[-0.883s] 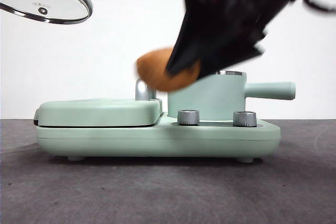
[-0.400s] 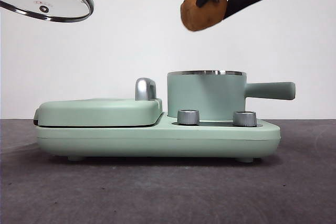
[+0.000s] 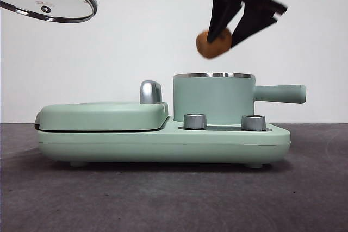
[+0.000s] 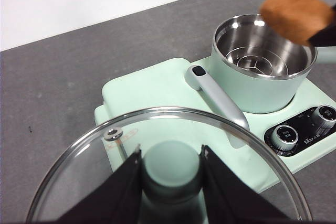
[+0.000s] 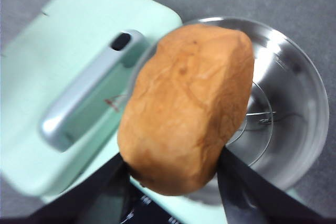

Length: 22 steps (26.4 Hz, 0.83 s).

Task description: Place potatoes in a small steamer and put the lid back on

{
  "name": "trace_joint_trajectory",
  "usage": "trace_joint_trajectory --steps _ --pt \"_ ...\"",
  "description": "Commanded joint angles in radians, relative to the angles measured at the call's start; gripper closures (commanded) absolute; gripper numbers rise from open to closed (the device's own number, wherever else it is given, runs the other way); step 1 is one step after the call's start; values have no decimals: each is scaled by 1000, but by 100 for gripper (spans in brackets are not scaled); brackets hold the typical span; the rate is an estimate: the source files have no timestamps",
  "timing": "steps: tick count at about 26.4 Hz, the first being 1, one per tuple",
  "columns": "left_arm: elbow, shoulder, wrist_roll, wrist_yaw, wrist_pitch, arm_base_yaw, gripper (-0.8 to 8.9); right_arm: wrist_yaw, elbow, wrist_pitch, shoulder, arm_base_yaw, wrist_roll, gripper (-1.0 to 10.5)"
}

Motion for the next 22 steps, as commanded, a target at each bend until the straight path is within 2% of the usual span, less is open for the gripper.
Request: trace_joint_trajectory --steps 1,15,22 --pt "16 0 4 -2 29 -3 804 -1 47 14 65 -4 -38 788" --pt "16 1 3 -2 79 -3 804 35 61 58 213 -31 -99 788" --pt "16 1 3 -2 79 -3 804 35 61 73 244 -34 -101 787"
